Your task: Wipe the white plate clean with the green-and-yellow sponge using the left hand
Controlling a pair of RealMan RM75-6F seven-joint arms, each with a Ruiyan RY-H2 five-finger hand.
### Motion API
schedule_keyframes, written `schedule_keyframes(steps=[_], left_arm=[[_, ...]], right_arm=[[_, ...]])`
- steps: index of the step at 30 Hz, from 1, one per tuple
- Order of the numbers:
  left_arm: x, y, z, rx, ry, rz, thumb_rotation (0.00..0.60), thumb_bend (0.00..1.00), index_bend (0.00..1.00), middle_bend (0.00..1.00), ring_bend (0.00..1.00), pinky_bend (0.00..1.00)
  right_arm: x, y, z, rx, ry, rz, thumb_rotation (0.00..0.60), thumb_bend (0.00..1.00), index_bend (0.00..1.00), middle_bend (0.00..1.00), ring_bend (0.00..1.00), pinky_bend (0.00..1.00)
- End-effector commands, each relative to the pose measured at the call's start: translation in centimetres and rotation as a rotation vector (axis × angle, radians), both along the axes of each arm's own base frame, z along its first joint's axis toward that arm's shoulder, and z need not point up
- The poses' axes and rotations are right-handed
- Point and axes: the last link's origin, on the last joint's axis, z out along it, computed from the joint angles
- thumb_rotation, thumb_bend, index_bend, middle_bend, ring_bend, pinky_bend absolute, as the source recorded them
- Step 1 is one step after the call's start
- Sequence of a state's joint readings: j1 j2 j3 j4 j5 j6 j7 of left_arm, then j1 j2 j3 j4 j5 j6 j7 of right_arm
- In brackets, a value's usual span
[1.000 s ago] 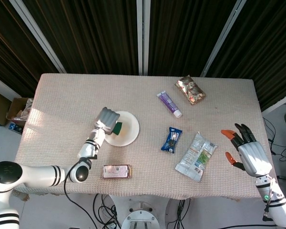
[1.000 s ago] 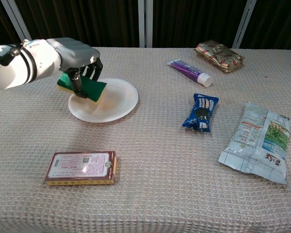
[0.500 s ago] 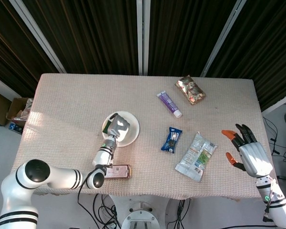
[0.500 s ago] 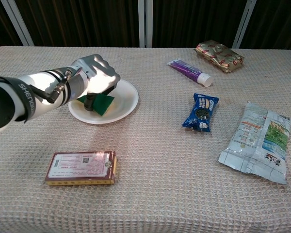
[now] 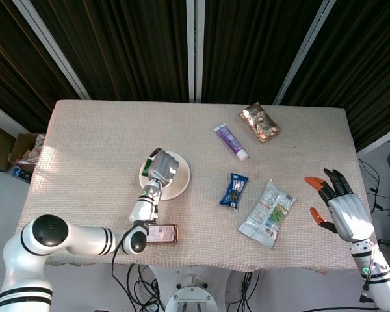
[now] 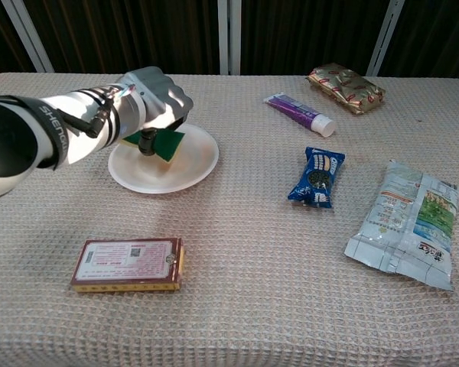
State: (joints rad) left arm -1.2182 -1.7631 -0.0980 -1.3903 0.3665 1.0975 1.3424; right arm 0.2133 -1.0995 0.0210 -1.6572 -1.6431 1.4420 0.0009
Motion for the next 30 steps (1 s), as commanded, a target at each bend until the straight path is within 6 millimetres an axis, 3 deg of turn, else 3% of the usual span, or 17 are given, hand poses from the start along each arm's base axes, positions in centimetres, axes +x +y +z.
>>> schedule_keyframes(steps=[1, 10, 16, 20, 25, 30], left_arm=[[0.3, -0.6, -1.4, -0.022, 0.068, -0.040, 0.600, 0.26, 0.51, 0.55, 0.49, 0.46], [0.0, 0.3, -2.5, 0.033, 0.198, -0.081, 0.600, 0.28, 0.53, 0.58, 0.52, 0.57], [-0.3, 0.7, -1.3, 0.084, 0.200, -0.080, 0.600, 0.28, 0.53, 0.58, 0.52, 0.57], [0.2, -0.1, -0.8, 0.060, 0.156, -0.078, 0.600, 0.28, 0.53, 0.58, 0.52, 0.58], [0.9, -1.2, -1.8, 0.019, 0.156, -0.098, 0.600, 0.28, 0.53, 0.58, 0.52, 0.58], [0.5, -0.9, -2.9, 0.023, 0.213, -0.102, 0.600, 0.28, 0.53, 0.58, 0.52, 0.58]], right_arm=[[-0.1, 0.0, 0.0, -0.001, 0.000, -0.003, 0.600, 0.28, 0.19, 0.22, 0.00, 0.02], [-0.2, 0.0, 0.1, -0.004, -0.002, -0.002, 0.600, 0.28, 0.19, 0.22, 0.00, 0.02], [-0.3, 0.0, 0.1, -0.005, -0.005, 0.001, 0.600, 0.28, 0.19, 0.22, 0.00, 0.02], [-0.2, 0.1, 0.1, -0.005, -0.005, 0.005, 0.600, 0.28, 0.19, 0.22, 0.00, 0.02], [-0.2, 0.1, 0.0, -0.002, -0.003, 0.001, 0.600, 0.28, 0.19, 0.22, 0.00, 0.02], [-0.3, 0.1, 0.2, -0.005, -0.001, -0.008, 0.600, 0.28, 0.19, 0.22, 0.00, 0.02]])
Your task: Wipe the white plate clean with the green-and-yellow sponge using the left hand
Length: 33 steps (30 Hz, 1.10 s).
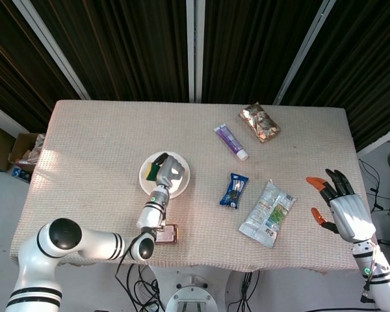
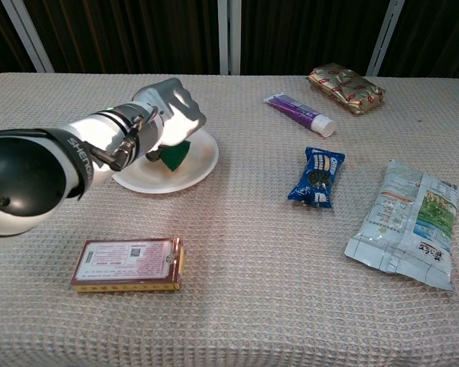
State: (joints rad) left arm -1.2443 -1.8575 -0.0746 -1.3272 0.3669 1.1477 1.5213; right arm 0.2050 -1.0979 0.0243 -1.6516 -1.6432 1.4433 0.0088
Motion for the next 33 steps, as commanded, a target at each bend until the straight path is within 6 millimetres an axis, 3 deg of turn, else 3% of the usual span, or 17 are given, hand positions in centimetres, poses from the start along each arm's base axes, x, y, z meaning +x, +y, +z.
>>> schedule_keyframes(steps=[1, 9, 14, 22, 27, 33], left_arm=[[-0.4, 0.4, -0.8, 0.012, 0.053, 0.000, 0.600, 0.28, 0.53, 0.58, 0.52, 0.58], [-2.8, 2.5, 0.8, 0.103, 0.108, 0.063, 0.600, 0.28, 0.53, 0.58, 0.52, 0.58], [-2.1, 1.5, 1.7, 0.070, 0.040, 0.073, 0.600, 0.28, 0.53, 0.58, 0.52, 0.58], [-0.3, -0.5, -0.3, -0.004, 0.029, 0.014, 0.600, 0.29, 0.53, 0.58, 0.52, 0.58], [-0.7, 0.2, -1.2, 0.026, 0.089, 0.026, 0.600, 0.29, 0.53, 0.58, 0.52, 0.58], [-2.4, 1.9, 0.0, 0.102, 0.155, 0.076, 0.600, 0.29, 0.53, 0.58, 0.52, 0.58]], right_arm=[[0.0, 0.0, 0.1, -0.002, 0.000, -0.001, 0.600, 0.28, 0.19, 0.22, 0.00, 0.02], [0.0, 0.1, 0.1, -0.004, -0.001, 0.003, 0.600, 0.28, 0.19, 0.22, 0.00, 0.02], [0.2, 0.1, -0.1, -0.001, -0.004, 0.011, 0.600, 0.28, 0.19, 0.22, 0.00, 0.02], [0.2, 0.3, 0.0, -0.002, 0.002, 0.000, 0.600, 0.28, 0.19, 0.22, 0.00, 0.02], [0.1, 0.4, 0.2, -0.010, 0.001, -0.005, 0.600, 0.28, 0.19, 0.22, 0.00, 0.02], [0.2, 0.5, 0.3, -0.014, -0.002, 0.003, 0.600, 0.28, 0.19, 0.22, 0.00, 0.02]])
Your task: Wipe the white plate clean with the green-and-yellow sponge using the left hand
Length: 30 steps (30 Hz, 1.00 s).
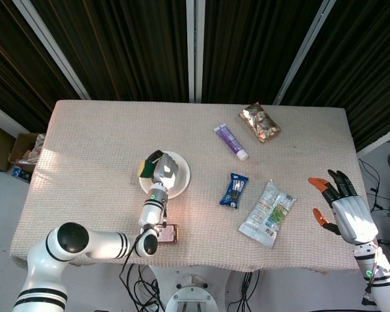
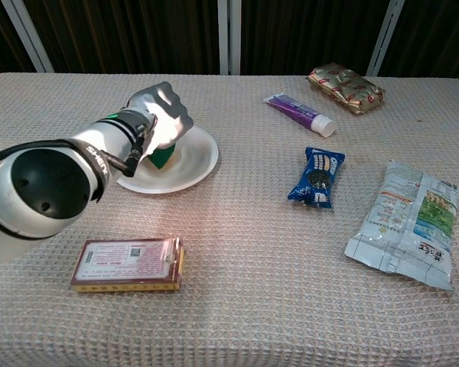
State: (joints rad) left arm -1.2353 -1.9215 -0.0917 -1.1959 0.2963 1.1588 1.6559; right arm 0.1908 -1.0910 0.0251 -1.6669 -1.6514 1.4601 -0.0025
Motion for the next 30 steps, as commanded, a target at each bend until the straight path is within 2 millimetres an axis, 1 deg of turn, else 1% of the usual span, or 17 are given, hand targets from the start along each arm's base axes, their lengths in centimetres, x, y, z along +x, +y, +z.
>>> schedule_keyframes(steps=[1, 4, 7, 10, 11, 14, 16, 17, 19, 20, 21, 24, 28, 30], left_arm=[[-1.2, 0.8, 1.0, 0.041, 0.024, 0.044, 0.600, 0.29, 0.53, 0.58, 0.52, 0.59], [-2.1, 1.2, 2.7, 0.073, -0.024, 0.092, 0.600, 0.29, 0.53, 0.58, 0.52, 0.59], [-2.3, 0.9, 4.5, 0.078, -0.161, 0.132, 0.600, 0.29, 0.53, 0.58, 0.52, 0.59], [-2.7, 0.4, 6.7, 0.087, -0.316, 0.150, 0.600, 0.30, 0.53, 0.58, 0.52, 0.59], [-3.2, 0.3, 7.4, 0.093, -0.373, 0.163, 0.600, 0.30, 0.53, 0.58, 0.52, 0.58], [-4.8, 0.4, 8.7, 0.109, -0.477, 0.210, 0.600, 0.29, 0.52, 0.57, 0.51, 0.57], [-5.8, 0.6, 9.2, 0.125, -0.512, 0.232, 0.600, 0.29, 0.50, 0.55, 0.49, 0.54], [-6.5, 0.8, 9.6, 0.138, -0.544, 0.252, 0.600, 0.29, 0.48, 0.53, 0.48, 0.51], [-7.4, 1.1, 10.0, 0.152, -0.580, 0.284, 0.600, 0.29, 0.42, 0.48, 0.43, 0.44], [-8.0, 1.2, 10.2, 0.158, -0.602, 0.308, 0.600, 0.28, 0.39, 0.46, 0.41, 0.43], [-8.3, 1.3, 10.3, 0.159, -0.616, 0.322, 0.600, 0.28, 0.36, 0.42, 0.37, 0.40], [-9.4, 1.7, 10.2, 0.158, -0.646, 0.353, 0.600, 0.27, 0.28, 0.34, 0.31, 0.35], [-10.8, 2.1, 9.7, 0.157, -0.664, 0.409, 0.600, 0.23, 0.18, 0.22, 0.24, 0.31], [-10.9, 2.1, 9.7, 0.155, -0.680, 0.425, 0.600, 0.21, 0.13, 0.16, 0.19, 0.27]], right_arm=[[0.0, 0.0, 0.0, -0.001, -0.001, 0.002, 0.600, 0.28, 0.19, 0.22, 0.00, 0.02], [0.1, 0.1, 0.1, -0.002, -0.005, 0.008, 0.600, 0.28, 0.19, 0.22, 0.00, 0.02], [0.0, 0.2, 0.0, -0.001, -0.007, 0.009, 0.600, 0.28, 0.19, 0.22, 0.00, 0.02], [-0.1, 0.2, 0.0, -0.001, -0.013, 0.007, 0.600, 0.28, 0.19, 0.22, 0.00, 0.02], [-0.2, 0.2, 0.0, -0.001, -0.015, 0.007, 0.600, 0.28, 0.19, 0.22, 0.00, 0.02], [-0.2, 0.2, 0.0, 0.000, -0.017, 0.009, 0.600, 0.28, 0.19, 0.22, 0.00, 0.02], [-0.3, 0.2, 0.0, 0.001, -0.020, 0.010, 0.600, 0.28, 0.19, 0.22, 0.00, 0.02], [-0.3, 0.2, 0.0, 0.002, -0.020, 0.009, 0.600, 0.28, 0.19, 0.22, 0.00, 0.02], [-0.4, 0.1, 0.0, 0.004, -0.022, 0.008, 0.600, 0.28, 0.19, 0.22, 0.00, 0.02], [-0.4, 0.1, 0.0, 0.005, -0.024, 0.007, 0.600, 0.28, 0.19, 0.22, 0.00, 0.02], [-0.4, 0.1, -0.1, 0.005, -0.025, 0.007, 0.600, 0.28, 0.19, 0.22, 0.00, 0.02], [-0.4, 0.0, -0.2, 0.007, -0.029, 0.010, 0.600, 0.28, 0.19, 0.22, 0.00, 0.02], [-0.4, 0.0, -0.1, 0.005, -0.029, 0.009, 0.600, 0.28, 0.19, 0.22, 0.00, 0.02], [-0.5, 0.1, 0.0, 0.001, -0.028, 0.006, 0.600, 0.28, 0.19, 0.22, 0.00, 0.02]])
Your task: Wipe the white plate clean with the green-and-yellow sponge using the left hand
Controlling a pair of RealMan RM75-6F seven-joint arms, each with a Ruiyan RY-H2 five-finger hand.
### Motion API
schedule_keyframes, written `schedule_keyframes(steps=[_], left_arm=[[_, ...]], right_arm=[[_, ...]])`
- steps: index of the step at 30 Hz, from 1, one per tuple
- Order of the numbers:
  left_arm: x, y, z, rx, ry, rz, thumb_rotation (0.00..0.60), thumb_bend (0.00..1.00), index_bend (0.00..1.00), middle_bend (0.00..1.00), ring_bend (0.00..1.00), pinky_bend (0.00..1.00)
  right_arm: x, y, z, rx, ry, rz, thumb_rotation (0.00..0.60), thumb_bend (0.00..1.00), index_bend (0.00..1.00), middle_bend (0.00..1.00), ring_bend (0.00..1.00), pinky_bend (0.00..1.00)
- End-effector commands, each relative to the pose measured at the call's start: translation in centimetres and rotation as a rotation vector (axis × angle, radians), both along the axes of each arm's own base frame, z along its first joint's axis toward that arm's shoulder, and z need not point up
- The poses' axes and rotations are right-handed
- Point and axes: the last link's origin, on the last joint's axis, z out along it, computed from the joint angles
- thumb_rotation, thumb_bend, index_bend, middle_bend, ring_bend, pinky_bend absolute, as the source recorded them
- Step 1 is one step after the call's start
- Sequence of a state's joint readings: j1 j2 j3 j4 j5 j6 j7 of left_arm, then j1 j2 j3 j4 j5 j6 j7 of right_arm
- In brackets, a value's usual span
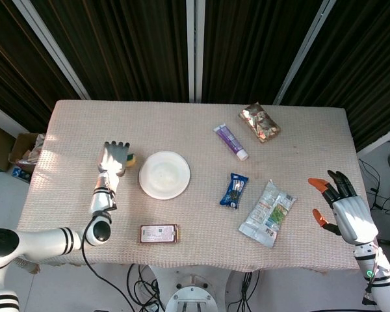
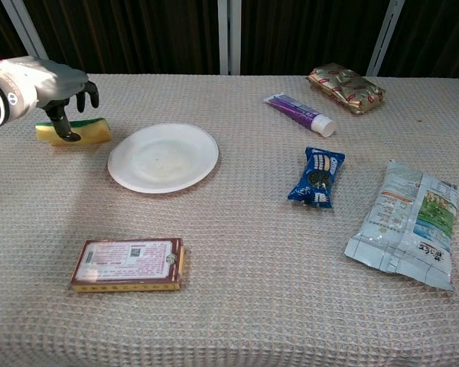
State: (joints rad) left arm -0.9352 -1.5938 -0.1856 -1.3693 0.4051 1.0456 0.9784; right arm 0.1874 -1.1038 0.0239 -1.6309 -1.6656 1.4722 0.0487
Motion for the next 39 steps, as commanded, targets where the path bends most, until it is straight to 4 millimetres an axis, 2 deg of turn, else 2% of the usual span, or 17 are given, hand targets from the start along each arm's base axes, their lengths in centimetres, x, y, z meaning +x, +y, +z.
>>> schedule_keyframes(steps=[1, 3, 6, 10, 13, 17, 19, 23, 26, 29, 34, 39], left_arm=[[-0.7, -0.1, -0.1, -0.009, -0.037, 0.038, 0.600, 0.19, 0.11, 0.12, 0.16, 0.23], [-0.6, -0.4, 0.6, 0.001, -0.083, 0.051, 0.600, 0.16, 0.08, 0.07, 0.12, 0.19], [0.0, -1.2, 2.5, 0.018, -0.211, 0.067, 0.600, 0.13, 0.07, 0.05, 0.11, 0.18], [-0.8, -2.6, 6.6, 0.084, -0.343, 0.059, 0.600, 0.12, 0.07, 0.05, 0.11, 0.17], [-3.1, -3.7, 10.0, 0.200, -0.318, 0.029, 0.600, 0.12, 0.07, 0.06, 0.12, 0.17], [-7.6, -5.9, 13.9, 0.347, -0.229, -0.006, 0.600, 0.10, 0.09, 0.09, 0.12, 0.17], [-9.5, -7.2, 15.3, 0.394, -0.197, -0.025, 0.600, 0.09, 0.10, 0.11, 0.12, 0.17], [-12.9, -10.9, 17.3, 0.420, -0.228, -0.081, 0.600, 0.09, 0.14, 0.12, 0.12, 0.17], [-14.3, -13.8, 17.9, 0.443, -0.263, -0.095, 0.600, 0.09, 0.16, 0.13, 0.12, 0.16], [-14.9, -16.5, 17.6, 0.448, -0.288, -0.112, 0.600, 0.09, 0.16, 0.13, 0.12, 0.16], [-14.7, -20.2, 16.5, 0.442, -0.295, -0.146, 0.600, 0.09, 0.16, 0.13, 0.12, 0.16], [-14.0, -22.5, 15.8, 0.426, -0.295, -0.151, 0.600, 0.09, 0.16, 0.13, 0.12, 0.16]], right_arm=[[0.0, 0.0, 0.1, -0.003, 0.001, -0.003, 0.600, 0.28, 0.19, 0.22, 0.00, 0.02], [0.0, 0.0, 0.2, -0.006, 0.000, -0.004, 0.600, 0.28, 0.19, 0.22, 0.00, 0.02], [0.0, 0.0, 0.3, -0.006, 0.000, -0.002, 0.600, 0.28, 0.19, 0.22, 0.00, 0.02], [-0.1, 0.0, 0.4, -0.007, -0.002, -0.010, 0.600, 0.28, 0.19, 0.22, 0.00, 0.02], [-0.3, -0.1, 0.5, -0.007, -0.014, -0.021, 0.600, 0.28, 0.19, 0.22, 0.00, 0.02], [-1.0, -0.2, 0.8, -0.006, -0.025, -0.049, 0.600, 0.28, 0.19, 0.22, 0.00, 0.02], [-1.4, -0.3, 0.9, -0.007, -0.026, -0.065, 0.600, 0.28, 0.19, 0.22, 0.00, 0.02], [-1.9, -0.7, 1.0, -0.012, -0.028, -0.086, 0.600, 0.28, 0.19, 0.21, 0.00, 0.02], [-1.9, -0.7, 0.9, -0.017, -0.040, -0.087, 0.600, 0.28, 0.19, 0.21, 0.00, 0.02], [-1.8, -0.6, 0.5, -0.014, -0.047, -0.085, 0.600, 0.28, 0.19, 0.21, 0.00, 0.02], [-1.6, -0.2, 0.2, -0.018, -0.058, -0.085, 0.600, 0.28, 0.19, 0.21, 0.00, 0.02], [-1.6, 0.1, 0.0, -0.024, -0.057, -0.089, 0.600, 0.28, 0.19, 0.21, 0.00, 0.02]])
